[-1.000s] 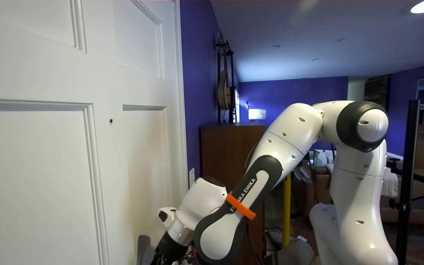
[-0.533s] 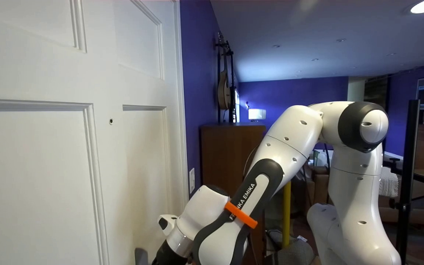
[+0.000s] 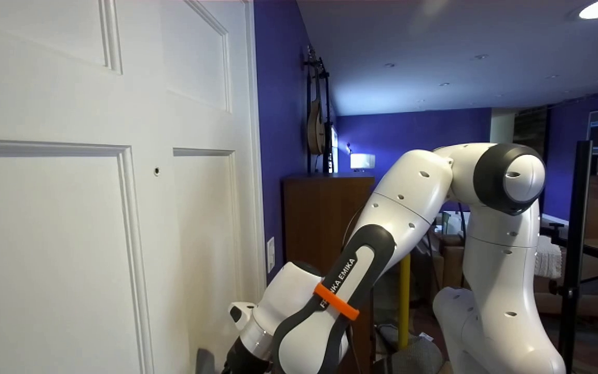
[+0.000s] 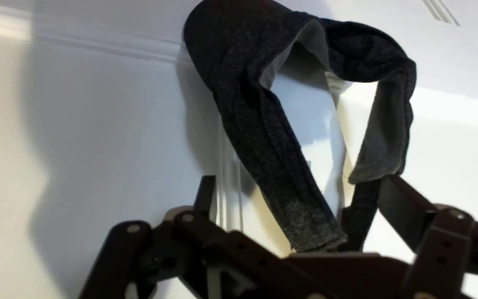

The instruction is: Remove the half head cap and put it on top of the cabinet

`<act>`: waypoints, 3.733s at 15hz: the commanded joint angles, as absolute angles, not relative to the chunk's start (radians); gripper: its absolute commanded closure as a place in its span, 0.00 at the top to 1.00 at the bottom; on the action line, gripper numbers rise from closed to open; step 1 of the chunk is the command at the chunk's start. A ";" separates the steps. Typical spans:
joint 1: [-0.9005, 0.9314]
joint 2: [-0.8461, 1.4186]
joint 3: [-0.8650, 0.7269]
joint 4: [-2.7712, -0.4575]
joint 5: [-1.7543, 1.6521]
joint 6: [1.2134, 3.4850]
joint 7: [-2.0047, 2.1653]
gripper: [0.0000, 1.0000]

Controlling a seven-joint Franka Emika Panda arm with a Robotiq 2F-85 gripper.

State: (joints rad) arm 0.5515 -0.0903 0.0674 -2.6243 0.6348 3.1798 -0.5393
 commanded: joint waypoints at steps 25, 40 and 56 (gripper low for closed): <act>0.580 -0.133 0.006 -2.601 0.644 3.141 -0.671 0.01; 0.243 -0.268 0.318 -2.668 0.333 3.210 -0.474 0.01; -0.163 -0.430 0.684 -2.615 0.146 3.119 -0.352 0.01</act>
State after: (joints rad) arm -0.0671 -0.3411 0.6122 -2.6206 0.1791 3.1395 -0.3989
